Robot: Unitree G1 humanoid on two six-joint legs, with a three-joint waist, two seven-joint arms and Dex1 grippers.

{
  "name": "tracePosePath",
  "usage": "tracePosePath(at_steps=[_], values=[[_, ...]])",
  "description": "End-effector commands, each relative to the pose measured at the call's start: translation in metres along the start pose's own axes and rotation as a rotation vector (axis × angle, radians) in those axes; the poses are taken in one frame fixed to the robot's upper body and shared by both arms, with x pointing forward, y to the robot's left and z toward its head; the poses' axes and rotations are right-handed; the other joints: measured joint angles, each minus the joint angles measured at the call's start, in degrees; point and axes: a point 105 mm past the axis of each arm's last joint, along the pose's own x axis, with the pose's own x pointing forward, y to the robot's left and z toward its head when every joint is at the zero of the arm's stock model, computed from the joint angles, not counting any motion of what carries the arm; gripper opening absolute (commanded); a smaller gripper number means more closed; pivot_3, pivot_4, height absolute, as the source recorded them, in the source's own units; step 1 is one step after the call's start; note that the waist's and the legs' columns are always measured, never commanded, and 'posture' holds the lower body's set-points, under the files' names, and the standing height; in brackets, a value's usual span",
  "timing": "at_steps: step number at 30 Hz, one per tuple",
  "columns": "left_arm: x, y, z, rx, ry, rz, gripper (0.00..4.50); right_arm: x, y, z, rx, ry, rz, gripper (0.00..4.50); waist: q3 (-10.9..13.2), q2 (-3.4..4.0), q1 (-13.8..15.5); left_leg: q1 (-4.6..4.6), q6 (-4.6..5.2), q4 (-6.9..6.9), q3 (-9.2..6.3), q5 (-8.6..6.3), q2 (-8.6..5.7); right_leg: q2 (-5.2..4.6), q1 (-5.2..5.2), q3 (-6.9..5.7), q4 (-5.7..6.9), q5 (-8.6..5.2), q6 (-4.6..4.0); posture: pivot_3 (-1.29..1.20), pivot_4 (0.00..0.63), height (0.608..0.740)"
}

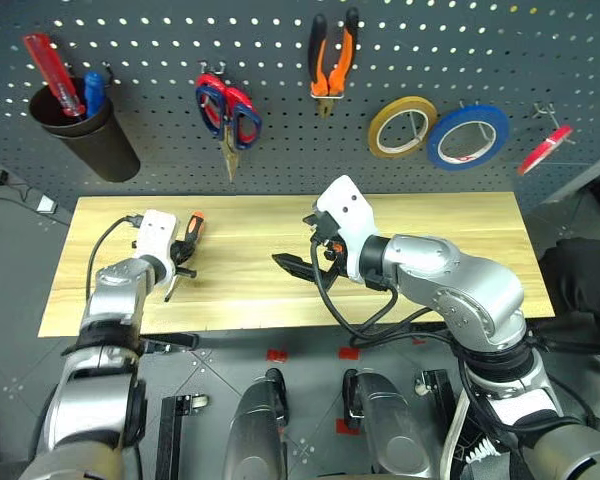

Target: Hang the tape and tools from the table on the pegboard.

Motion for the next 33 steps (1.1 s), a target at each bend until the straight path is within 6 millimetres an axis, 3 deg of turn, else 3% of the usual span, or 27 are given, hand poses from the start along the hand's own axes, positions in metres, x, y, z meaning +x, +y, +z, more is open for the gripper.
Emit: tracePosePath(at_steps=[1,7,10,14,20,26,30,33], values=[[-0.031,-0.001,0.037,0.097,-0.195,0.024,0.51,-0.009,0.01,0.024,-0.082,-0.155,0.038,4.5,-0.1,-0.04,-0.2,0.0,-0.01,-0.04,-0.01,0.0,0.0,0.0,0.01,-0.02,-0.03,0.0,0.0,-0.2,0.28,0.74],[-0.097,-0.009,0.07,0.229,-0.401,0.161,0.51,-0.03,0.021,0.04,-0.077,-0.303,0.226,4.5,-1.0,-0.19,0.0,0.01,-0.01,-0.08,-0.09,0.0,0.01,0.0,0.1,-0.12,-0.11,0.01,-0.01,-0.13,0.234,0.74],[-0.136,0.004,0.095,0.266,-0.499,0.354,0.51,-0.043,0.018,0.048,-0.101,-0.348,0.294,4.5,-1.8,-0.35,0.4,0.01,0.02,-0.05,-0.18,-0.01,0.0,0.0,0.17,-0.21,-0.12,0.04,-0.01,-0.1,0.218,0.74],[-0.162,0.016,0.124,0.241,-0.601,0.466,0.51,-0.046,0.016,0.053,-0.099,-0.37,0.352,4.5,-3.2,-0.36,1.1,0.02,0.03,-0.04,-0.28,-0.02,-0.01,0.03,0.2,-0.3,-0.09,0.13,-0.03,-0.06,0.201,0.74],[-0.172,0.02,0.172,0.259,-0.745,0.432,0.51,-0.044,0.012,0.06,-0.093,-0.372,0.381,4.5,-4.5,-0.37,2.4,0.04,0.03,0.13,-0.32,-0.01,0.02,0.13,0.26,-0.28,-0.01,0.2,-0.05,-0.04,0.186,0.74],[-0.172,0.053,0.226,0.255,-0.906,0.448,0.51,-0.03,-0.012,0.069,-0.123,-0.334,0.162,4.5,-4.8,-0.38,3.2,0.03,0.04,0.26,-0.28,0.03,0.07,0.24,0.26,-0.23,-0.01,0.35,-0.07,-0.07,0.178,0.74],[-0.157,0.07,0.243,0.233,-0.97,0.457,0.51,-0.022,-0.019,0.077,-0.102,-0.327,0.057,4.5,-5.3,-0.4,3.3,0.02,0.04,0.25,-0.12,0.04,0.04,0.23,0.19,-0.2,-0.07,0.36,-0.06,-0.1,0.169,0.74],[-0.138,0.071,0.255,0.218,-1.022,0.433,0.51,-0.017,-0.027,0.082,-0.109,-0.319,-0.04,4.5,-5.4,-0.44,3.3,0.0,0.04,0.27,-0.09,0.05,0.04,0.23,0.16,-0.28,-0.03,0.36,-0.06,-0.12,0.167,0.74]])
